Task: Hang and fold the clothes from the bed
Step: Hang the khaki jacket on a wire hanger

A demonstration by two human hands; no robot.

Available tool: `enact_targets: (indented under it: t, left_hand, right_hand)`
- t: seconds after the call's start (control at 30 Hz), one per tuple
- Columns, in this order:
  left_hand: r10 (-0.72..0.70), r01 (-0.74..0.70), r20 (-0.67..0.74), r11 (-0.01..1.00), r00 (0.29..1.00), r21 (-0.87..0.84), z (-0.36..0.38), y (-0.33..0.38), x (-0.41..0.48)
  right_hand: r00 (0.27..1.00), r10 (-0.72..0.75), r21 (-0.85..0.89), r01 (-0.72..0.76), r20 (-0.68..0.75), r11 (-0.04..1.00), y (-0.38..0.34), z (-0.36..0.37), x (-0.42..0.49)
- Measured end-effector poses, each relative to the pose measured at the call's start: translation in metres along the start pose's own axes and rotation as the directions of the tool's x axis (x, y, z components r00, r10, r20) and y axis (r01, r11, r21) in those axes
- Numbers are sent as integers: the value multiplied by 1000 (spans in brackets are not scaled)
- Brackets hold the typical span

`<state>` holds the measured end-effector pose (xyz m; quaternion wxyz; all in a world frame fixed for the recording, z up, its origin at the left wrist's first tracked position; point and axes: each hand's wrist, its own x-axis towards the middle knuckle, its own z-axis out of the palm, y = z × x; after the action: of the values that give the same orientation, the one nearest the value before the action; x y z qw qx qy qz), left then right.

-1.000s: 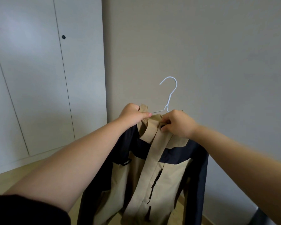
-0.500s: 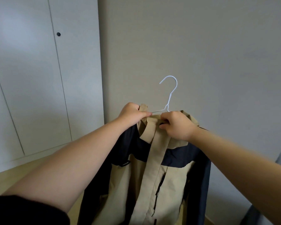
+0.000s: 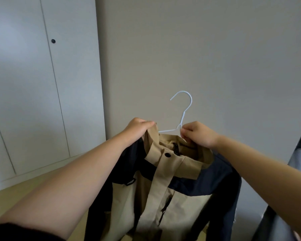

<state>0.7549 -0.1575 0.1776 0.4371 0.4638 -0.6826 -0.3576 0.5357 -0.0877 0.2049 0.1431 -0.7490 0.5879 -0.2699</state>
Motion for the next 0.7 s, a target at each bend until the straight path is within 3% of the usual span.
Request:
enact_targets:
  t: [0.1,0.2,0.27,0.33,0.47,0.5,0.57,0.63,0.7]
  left_hand:
    - [-165,163,-73,986,984,-26,-9,11,6]
    - [-112,149,-258,981,959,125,-27,21,12]
    - [20,49,-200,941,980,336,-28,27,11]
    - [55,-14,-77,890,995,455,-17,33,8]
    - [-113,60,50,795,992,604,4,38,5]
    - [-183,111,79,832,980,544,7,37,6]
    - [-341,308,178,933,923,187,12,36,5]
    - [-420,486,302,852,856,-195,12,34,5]
    - [-470,558,314,761,825,-330,9,27,5]
  right_hand:
    - [998,1,29,1,-69,1000,4,7,-4]
    - [983,4,37,2,-181,999,8,13,-7]
    - [975,5,26,1,-221,1000,11,15,-5]
    - [972,-5,5,7,-233,1000,11,15,-4]
    - [968,-43,-60,29,-249,998,9,14,-3]
    - [967,-51,-78,32,-251,996,9,13,-5]
    - [965,-58,-100,33,-255,994,10,11,-8]
    - [963,-59,-92,36,-262,995,13,6,-12]
    - [961,-66,-73,49,-268,996,14,0,-14]
